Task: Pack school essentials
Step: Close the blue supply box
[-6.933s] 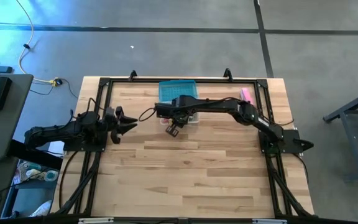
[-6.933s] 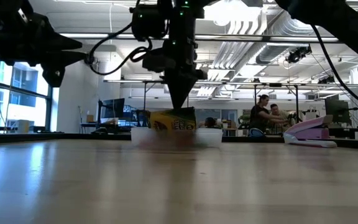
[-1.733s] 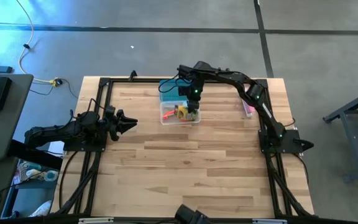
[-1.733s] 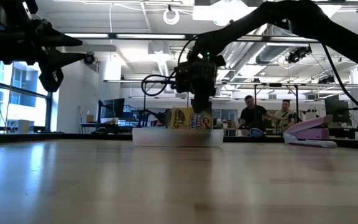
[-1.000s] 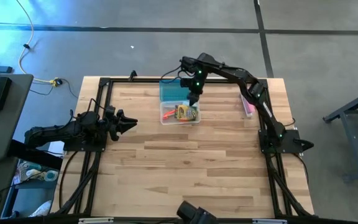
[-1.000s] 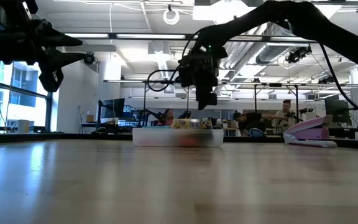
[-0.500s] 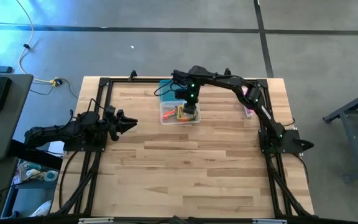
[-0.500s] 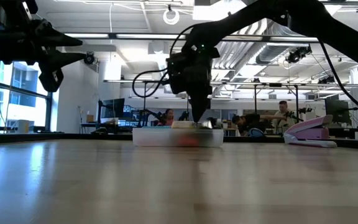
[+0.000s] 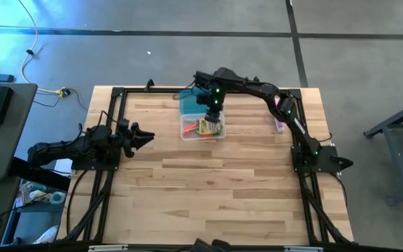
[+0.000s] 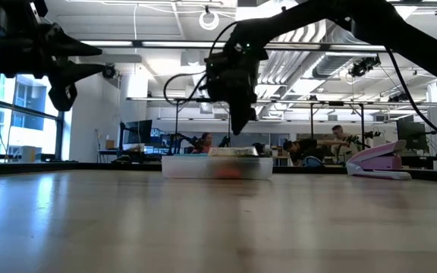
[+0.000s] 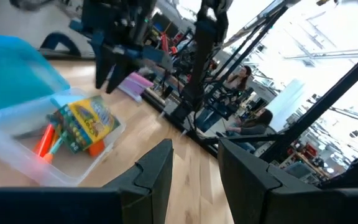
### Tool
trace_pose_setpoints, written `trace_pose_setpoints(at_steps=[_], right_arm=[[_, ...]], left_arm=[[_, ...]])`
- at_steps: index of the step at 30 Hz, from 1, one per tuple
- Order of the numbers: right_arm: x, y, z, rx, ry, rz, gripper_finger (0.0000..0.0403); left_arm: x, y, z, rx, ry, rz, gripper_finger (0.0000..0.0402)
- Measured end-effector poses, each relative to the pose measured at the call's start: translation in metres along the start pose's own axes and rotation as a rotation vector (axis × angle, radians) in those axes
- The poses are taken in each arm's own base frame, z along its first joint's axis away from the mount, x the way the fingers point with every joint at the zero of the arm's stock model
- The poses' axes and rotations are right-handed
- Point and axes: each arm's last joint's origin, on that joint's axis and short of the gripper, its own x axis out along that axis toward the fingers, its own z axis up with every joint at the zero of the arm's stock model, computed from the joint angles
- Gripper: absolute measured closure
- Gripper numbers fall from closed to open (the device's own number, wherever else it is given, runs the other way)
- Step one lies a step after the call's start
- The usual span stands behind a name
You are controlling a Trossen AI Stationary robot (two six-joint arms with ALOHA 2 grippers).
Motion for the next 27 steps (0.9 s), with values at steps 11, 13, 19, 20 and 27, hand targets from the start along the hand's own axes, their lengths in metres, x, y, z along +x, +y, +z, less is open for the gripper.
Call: trace_pose_setpoints(at_steps=[11, 13, 19, 20, 27], right_arm=[[-0.060, -0.028, 0.001, 0.108, -0.192, -0.054, 0.0319], [-0.065, -0.036, -0.003, 0.137, -0.208, -0.064, 0.0318], [-0.077, -0.063, -0.011, 0.205, -0.259, -0.085, 0.0318], [-0.079, -0.067, -0.011, 0.213, -0.270, -0.089, 0.0318], [-0.096, -0.102, -0.017, 0.261, -0.397, -0.149, 0.0318]], left_arm=[[-0.002, -0.016, 0.025, 0.104, -0.139, 0.031, 0.0284], [0.000, -0.020, 0.030, 0.149, -0.112, 0.054, 0.0284], [0.014, -0.027, 0.041, 0.229, -0.037, 0.177, 0.0284], [0.017, -0.027, 0.042, 0.230, -0.023, 0.193, 0.0284], [0.044, -0.024, 0.038, 0.244, 0.128, 0.289, 0.0284]])
